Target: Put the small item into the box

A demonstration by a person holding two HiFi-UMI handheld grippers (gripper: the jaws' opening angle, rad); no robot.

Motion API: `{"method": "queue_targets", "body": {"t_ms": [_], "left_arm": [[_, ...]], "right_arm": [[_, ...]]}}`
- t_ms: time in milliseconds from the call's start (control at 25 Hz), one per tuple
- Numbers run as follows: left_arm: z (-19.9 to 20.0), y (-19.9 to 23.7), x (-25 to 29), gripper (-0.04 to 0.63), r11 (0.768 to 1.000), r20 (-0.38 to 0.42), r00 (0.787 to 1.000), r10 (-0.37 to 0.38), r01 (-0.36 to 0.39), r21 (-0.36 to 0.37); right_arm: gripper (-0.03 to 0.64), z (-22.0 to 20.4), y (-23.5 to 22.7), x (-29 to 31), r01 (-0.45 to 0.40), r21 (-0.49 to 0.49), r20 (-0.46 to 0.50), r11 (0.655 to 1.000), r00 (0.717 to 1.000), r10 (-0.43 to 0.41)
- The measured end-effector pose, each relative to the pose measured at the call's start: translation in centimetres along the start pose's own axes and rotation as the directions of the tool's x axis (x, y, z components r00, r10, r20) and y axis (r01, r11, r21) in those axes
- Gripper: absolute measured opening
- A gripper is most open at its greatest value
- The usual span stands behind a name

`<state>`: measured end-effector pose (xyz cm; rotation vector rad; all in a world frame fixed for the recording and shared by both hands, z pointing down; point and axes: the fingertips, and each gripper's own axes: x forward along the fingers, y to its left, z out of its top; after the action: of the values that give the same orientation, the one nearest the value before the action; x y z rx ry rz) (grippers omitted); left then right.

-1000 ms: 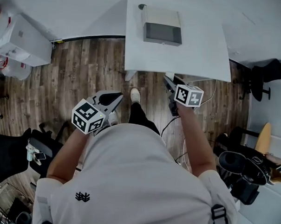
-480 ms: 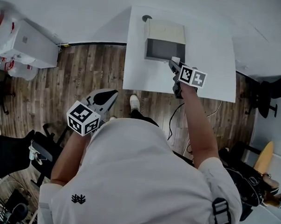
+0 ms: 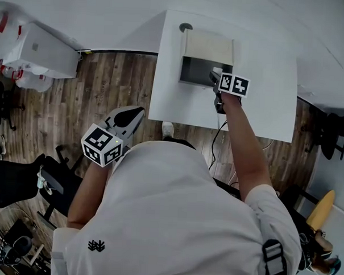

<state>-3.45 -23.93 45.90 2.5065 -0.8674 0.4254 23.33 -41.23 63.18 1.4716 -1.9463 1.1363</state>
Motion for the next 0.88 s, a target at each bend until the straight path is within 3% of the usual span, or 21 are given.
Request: {"method": "queue_targets", "body": {"t_ms": [320,880], "left_arm": [[0.8,1.2,0.9,0.008,0.998,0.023,0.998,0.054,-0.054,-0.03],[0.2,0.9,2.0,0.008,0.997,0.033,0.999,0.041,-0.039,-0.059]], "right_arm": [[0.178,-1.4,-1.8,3.1,0.048,0.005,-0.124,0.999,0.991,-0.047],[0.183,-3.2,-2.7,5.1,0.08,0.045,-0.323,0.996,0.944,-0.062]]}}
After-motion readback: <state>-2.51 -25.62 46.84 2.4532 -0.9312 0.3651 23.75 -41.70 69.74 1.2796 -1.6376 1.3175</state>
